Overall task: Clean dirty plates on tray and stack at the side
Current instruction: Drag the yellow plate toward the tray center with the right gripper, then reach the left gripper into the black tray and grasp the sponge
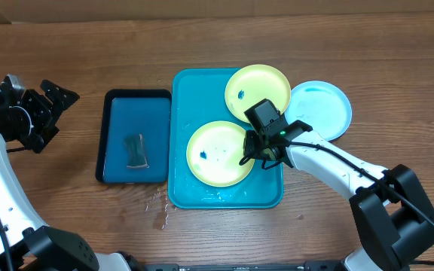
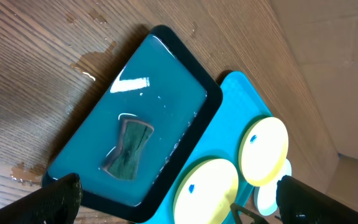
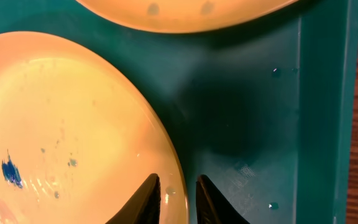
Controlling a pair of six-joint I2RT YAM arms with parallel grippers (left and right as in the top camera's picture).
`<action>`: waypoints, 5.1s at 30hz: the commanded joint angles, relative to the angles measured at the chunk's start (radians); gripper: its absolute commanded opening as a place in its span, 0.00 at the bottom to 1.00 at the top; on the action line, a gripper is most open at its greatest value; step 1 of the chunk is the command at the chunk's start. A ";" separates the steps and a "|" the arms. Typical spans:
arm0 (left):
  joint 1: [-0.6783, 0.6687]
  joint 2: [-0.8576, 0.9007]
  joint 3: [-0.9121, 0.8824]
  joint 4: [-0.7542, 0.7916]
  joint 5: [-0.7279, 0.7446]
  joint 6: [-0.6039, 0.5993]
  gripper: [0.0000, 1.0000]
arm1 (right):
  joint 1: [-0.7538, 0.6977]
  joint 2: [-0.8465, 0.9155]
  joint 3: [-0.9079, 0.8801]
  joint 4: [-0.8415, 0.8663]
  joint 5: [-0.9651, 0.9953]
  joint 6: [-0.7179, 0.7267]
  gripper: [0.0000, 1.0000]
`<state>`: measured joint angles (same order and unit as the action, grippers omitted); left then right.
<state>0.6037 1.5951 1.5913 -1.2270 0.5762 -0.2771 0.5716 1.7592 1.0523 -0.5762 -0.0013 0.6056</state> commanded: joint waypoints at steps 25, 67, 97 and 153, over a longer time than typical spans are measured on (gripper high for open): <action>-0.002 -0.006 0.016 0.001 0.015 0.031 1.00 | -0.002 0.031 -0.005 -0.031 -0.041 0.103 0.04; -0.057 -0.005 -0.018 -0.078 0.017 0.125 1.00 | -0.004 0.031 -0.005 -0.038 -0.037 0.101 0.04; -0.585 0.003 -0.086 -0.029 -0.464 0.066 0.82 | -0.004 0.031 -0.005 -0.040 -0.039 0.098 0.17; -0.584 0.004 -0.425 0.283 -0.674 -0.064 0.51 | -0.004 0.031 -0.005 -0.053 -0.060 0.106 0.06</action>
<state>0.0208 1.5955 1.1717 -0.9489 -0.0532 -0.3119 0.5701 1.7855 1.0523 -0.6327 -0.0704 0.7074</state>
